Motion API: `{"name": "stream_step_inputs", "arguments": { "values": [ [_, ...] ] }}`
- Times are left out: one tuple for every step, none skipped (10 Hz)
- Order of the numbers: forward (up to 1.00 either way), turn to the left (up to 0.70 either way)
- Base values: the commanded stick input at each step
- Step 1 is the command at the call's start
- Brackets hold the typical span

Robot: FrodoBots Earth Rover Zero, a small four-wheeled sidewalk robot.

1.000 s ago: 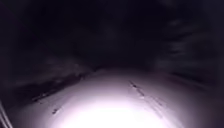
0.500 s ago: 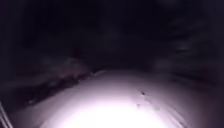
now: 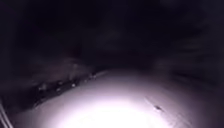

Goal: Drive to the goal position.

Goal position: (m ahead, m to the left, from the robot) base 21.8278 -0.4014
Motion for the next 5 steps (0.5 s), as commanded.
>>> {"name": "stream_step_inputs", "arguments": {
  "values": [
    [1.0,-0.27],
    [1.0,-0.27],
    [1.0,-0.27],
    [1.0,-0.27],
    [1.0,-0.27]
  ]
}}
